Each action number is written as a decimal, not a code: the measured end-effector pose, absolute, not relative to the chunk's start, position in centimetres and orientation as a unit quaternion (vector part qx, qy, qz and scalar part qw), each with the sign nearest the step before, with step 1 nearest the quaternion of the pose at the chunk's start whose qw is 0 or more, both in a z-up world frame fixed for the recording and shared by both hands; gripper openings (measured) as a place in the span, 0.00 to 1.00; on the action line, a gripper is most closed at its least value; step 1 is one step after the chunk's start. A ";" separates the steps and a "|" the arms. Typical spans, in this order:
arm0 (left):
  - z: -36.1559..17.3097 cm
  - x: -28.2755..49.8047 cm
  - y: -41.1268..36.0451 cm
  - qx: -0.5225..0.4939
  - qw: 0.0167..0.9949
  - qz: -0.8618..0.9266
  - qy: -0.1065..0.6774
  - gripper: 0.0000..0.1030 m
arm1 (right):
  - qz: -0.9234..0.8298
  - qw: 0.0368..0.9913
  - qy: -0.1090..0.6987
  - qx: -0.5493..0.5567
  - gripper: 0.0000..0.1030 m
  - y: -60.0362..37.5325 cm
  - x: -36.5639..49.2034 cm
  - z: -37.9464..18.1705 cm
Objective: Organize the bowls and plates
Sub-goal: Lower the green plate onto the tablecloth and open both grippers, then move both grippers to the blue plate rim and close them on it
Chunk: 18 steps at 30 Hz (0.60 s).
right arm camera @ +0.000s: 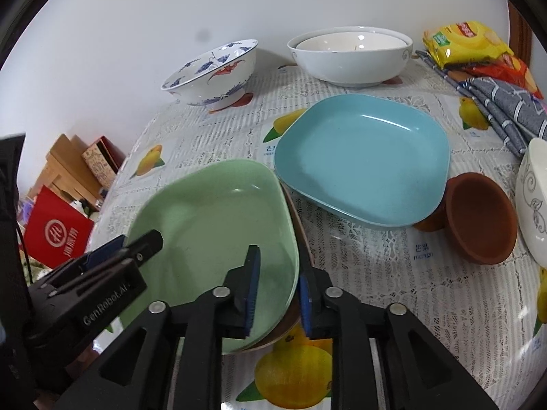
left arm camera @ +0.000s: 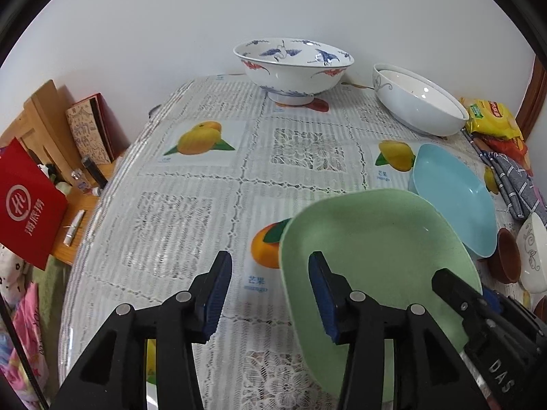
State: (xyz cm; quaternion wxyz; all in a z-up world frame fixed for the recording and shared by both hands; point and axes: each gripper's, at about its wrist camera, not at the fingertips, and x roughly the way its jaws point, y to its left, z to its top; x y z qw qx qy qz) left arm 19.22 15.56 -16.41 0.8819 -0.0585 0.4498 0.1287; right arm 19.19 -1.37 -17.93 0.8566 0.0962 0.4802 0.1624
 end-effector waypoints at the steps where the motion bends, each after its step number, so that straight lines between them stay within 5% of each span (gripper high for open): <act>1: -16.2 19.1 15.7 -0.059 0.882 0.128 0.450 0.43 | 0.163 0.857 0.479 0.102 0.26 -1.6 19.2 -17.8; 7: -14.1 18.1 16.0 -0.050 0.887 0.130 0.441 0.45 | 0.185 0.853 0.471 0.127 0.45 -2.1 18.7 -17.2; 18: -11.1 15.6 14.4 -0.032 0.896 0.108 0.430 0.50 | 0.181 0.871 0.442 0.118 0.48 -3.6 16.6 -13.6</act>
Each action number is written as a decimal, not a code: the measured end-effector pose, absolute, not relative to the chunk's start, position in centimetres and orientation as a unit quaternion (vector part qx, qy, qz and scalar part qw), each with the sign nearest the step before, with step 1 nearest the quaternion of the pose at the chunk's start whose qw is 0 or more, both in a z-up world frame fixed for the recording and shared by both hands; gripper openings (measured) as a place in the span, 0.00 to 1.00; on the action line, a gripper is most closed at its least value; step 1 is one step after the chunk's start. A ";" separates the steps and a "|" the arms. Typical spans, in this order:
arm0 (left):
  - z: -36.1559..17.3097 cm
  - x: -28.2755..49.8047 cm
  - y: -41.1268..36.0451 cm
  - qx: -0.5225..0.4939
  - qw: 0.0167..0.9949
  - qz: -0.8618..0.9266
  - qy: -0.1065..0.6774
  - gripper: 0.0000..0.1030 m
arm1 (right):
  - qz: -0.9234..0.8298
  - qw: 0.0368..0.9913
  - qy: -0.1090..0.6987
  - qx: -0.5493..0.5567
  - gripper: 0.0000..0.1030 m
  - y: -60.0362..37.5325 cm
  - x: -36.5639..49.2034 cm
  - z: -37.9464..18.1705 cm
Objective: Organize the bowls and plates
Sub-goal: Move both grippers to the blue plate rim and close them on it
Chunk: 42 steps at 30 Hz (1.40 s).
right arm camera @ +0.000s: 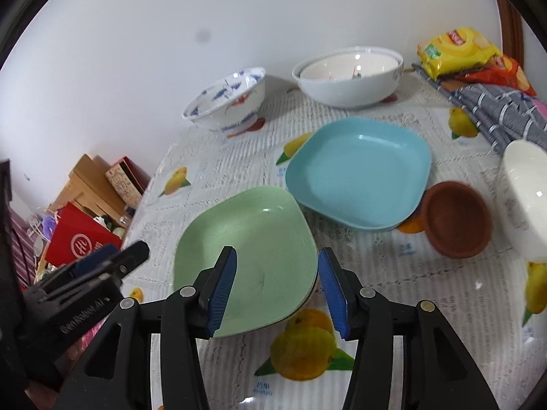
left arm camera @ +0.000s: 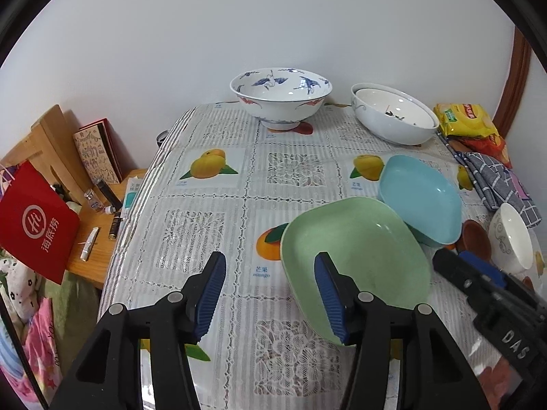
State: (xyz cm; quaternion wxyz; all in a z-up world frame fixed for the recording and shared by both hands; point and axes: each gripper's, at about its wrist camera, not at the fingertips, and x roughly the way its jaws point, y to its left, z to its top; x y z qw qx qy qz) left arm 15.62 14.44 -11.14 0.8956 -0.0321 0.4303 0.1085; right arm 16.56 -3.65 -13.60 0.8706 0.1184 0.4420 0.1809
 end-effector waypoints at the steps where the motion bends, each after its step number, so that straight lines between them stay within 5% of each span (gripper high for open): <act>1: -10.9 15.5 14.3 -0.032 0.897 0.106 0.428 0.50 | 0.180 0.874 0.437 0.114 0.48 -3.8 16.4 -12.9; 5: -9.7 15.3 13.0 -0.028 0.902 0.092 0.420 0.50 | 0.162 0.896 0.406 0.074 0.50 -4.5 15.6 -9.3; 12: -7.2 16.0 9.8 -0.020 0.913 0.063 0.402 0.50 | 0.128 0.926 0.353 0.049 0.67 -7.1 15.3 -4.4; 22: -6.1 21.0 6.1 -0.019 0.918 0.034 0.394 0.50 | 0.086 0.923 0.368 0.071 0.67 -12.6 20.4 -2.8; 42: -13.7 30.7 6.3 0.009 0.888 0.001 0.459 0.50 | 0.086 0.891 0.437 0.091 0.58 -11.6 28.3 -14.8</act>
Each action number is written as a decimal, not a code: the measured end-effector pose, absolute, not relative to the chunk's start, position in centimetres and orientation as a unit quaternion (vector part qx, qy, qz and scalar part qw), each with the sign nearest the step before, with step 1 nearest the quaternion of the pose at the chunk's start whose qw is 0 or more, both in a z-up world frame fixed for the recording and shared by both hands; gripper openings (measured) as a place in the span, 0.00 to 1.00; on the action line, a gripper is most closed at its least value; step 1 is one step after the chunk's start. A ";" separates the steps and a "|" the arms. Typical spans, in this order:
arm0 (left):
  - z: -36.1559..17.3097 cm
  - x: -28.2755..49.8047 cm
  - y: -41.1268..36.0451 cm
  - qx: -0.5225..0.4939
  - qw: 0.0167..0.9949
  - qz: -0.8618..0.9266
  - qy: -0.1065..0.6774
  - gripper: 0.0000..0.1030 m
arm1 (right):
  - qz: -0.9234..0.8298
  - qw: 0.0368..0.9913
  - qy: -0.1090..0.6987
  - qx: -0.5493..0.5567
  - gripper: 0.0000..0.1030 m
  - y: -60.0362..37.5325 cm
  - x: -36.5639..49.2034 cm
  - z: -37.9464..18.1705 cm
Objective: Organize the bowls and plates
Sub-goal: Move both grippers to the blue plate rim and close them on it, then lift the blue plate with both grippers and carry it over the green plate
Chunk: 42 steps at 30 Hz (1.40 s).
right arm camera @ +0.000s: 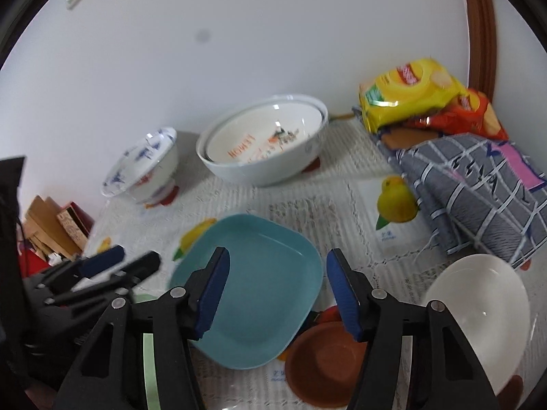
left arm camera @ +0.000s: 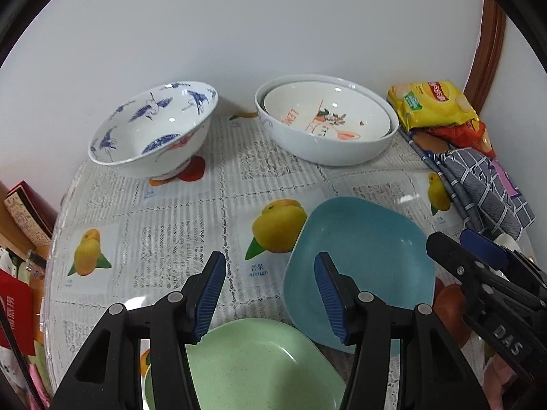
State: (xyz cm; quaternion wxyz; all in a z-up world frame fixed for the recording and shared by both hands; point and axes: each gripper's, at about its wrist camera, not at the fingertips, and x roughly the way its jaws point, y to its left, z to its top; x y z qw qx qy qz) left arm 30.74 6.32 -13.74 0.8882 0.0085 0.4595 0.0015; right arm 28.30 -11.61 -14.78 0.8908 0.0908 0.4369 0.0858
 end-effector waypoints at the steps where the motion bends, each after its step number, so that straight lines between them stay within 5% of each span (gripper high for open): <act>1: -14.0 30.9 6.5 0.007 0.886 0.002 0.464 0.50 | 0.072 0.890 0.443 0.084 0.58 -11.6 28.7 -15.3; 23: -17.5 32.3 5.8 0.005 0.869 -0.013 0.494 0.49 | 0.041 0.880 0.472 0.037 0.43 -10.5 30.0 -18.8; 35: -18.5 32.7 6.0 -0.020 0.868 -0.033 0.495 0.11 | 0.046 0.866 0.497 0.040 0.25 -10.3 30.7 -20.2; 42: -18.1 32.4 6.1 -0.019 0.875 -0.028 0.483 0.09 | 0.038 0.872 0.485 0.055 0.12 -10.5 30.6 -20.3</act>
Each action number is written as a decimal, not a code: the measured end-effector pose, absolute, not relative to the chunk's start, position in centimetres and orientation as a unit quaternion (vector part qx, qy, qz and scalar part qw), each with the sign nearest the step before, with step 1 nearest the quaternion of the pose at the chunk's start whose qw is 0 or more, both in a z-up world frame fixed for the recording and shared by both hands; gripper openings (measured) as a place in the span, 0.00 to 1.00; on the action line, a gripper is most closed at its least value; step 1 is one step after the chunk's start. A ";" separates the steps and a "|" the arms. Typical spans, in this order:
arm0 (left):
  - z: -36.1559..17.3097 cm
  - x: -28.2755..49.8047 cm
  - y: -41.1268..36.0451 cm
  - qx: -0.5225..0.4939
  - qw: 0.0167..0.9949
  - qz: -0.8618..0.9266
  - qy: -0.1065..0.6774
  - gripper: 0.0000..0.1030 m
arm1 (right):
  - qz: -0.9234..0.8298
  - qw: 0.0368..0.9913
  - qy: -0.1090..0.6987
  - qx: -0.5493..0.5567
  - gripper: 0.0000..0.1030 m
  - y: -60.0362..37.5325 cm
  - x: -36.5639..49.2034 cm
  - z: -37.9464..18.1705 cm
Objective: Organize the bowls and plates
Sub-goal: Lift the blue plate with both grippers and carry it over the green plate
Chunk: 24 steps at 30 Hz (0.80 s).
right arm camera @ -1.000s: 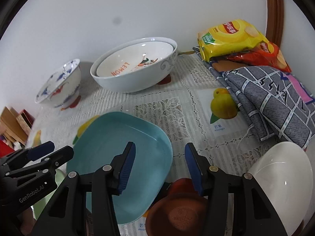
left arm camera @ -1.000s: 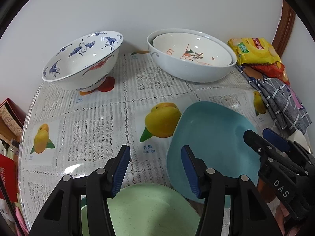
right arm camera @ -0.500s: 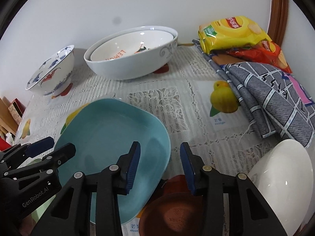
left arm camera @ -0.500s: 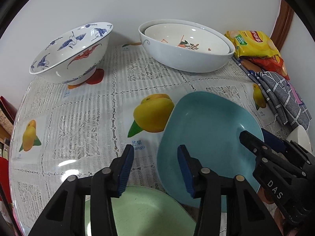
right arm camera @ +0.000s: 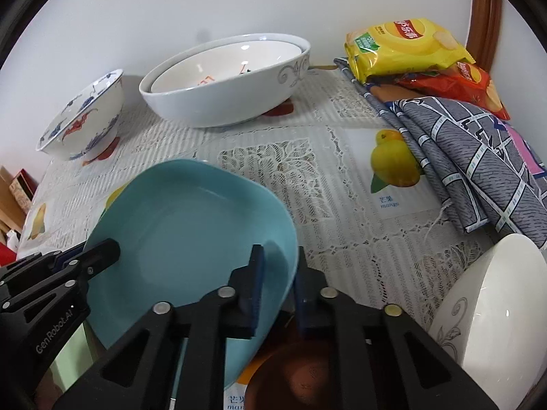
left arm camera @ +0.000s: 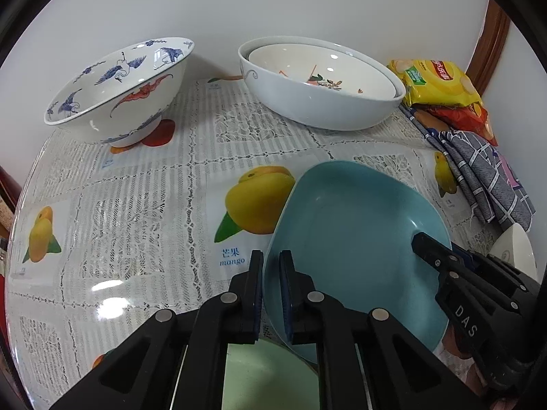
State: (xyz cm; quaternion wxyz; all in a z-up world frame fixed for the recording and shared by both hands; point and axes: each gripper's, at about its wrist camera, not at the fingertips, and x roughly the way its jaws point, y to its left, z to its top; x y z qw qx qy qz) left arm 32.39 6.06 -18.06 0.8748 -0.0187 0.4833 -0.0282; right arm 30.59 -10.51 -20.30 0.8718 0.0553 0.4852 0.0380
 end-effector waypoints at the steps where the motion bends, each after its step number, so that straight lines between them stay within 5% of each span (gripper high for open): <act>1: -17.8 32.3 6.1 -0.019 0.877 -0.027 0.479 0.09 | 0.041 0.872 0.484 0.065 0.11 -10.7 30.6 -20.3; 24: -11.0 25.9 5.4 -0.041 0.902 -0.015 0.429 0.09 | 0.059 0.897 0.423 0.114 0.08 -12.7 26.3 -12.4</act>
